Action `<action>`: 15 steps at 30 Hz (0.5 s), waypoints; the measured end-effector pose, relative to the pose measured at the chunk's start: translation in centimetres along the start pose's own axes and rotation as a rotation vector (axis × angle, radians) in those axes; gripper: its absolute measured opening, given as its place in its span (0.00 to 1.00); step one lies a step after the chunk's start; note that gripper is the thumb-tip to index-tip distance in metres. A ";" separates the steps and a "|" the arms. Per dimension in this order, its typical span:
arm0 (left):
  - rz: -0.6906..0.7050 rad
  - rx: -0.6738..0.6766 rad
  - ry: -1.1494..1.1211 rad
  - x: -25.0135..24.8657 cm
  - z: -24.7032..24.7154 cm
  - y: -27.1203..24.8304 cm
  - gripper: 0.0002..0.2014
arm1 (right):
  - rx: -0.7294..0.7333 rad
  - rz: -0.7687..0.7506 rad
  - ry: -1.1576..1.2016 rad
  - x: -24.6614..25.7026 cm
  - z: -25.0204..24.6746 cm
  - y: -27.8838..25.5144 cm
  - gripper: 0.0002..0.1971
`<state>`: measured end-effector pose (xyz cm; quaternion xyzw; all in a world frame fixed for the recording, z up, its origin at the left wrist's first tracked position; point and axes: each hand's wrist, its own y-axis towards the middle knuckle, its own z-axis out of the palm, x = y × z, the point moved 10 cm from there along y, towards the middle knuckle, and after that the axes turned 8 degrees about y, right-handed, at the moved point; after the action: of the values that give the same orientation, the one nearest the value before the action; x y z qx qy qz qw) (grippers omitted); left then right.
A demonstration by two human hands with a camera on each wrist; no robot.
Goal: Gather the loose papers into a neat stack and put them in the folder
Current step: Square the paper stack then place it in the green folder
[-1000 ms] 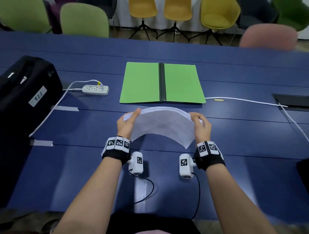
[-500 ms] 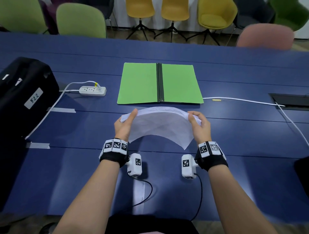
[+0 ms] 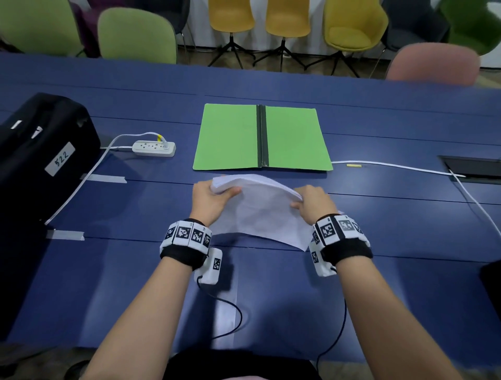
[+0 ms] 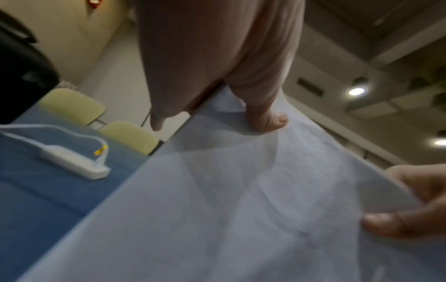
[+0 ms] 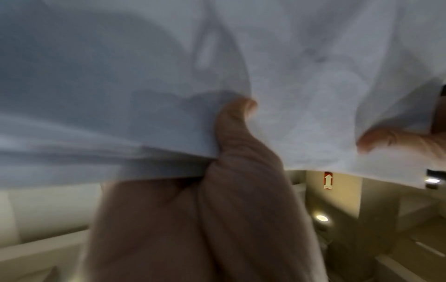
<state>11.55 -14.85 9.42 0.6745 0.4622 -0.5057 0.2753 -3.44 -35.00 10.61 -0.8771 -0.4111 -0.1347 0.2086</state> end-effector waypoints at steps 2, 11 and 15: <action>0.055 -0.015 -0.008 -2.1 -0.2 -0.2 0.18 | -0.020 -0.053 0.135 0.3 -0.7 -0.2 0.07; 0.059 0.039 -0.053 -4.1 -5.0 0.3 0.08 | -0.015 -0.104 0.936 -3.2 -4.5 -2.5 0.06; 0.108 0.089 -0.363 -7.4 -3.9 -1.0 0.08 | -0.127 -0.110 1.107 -3.2 -5.7 -2.4 0.06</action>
<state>11.88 -13.73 17.79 0.6077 0.3451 -0.6234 0.3506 -7.72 -38.46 14.94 -0.6636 -0.2766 -0.6103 0.3326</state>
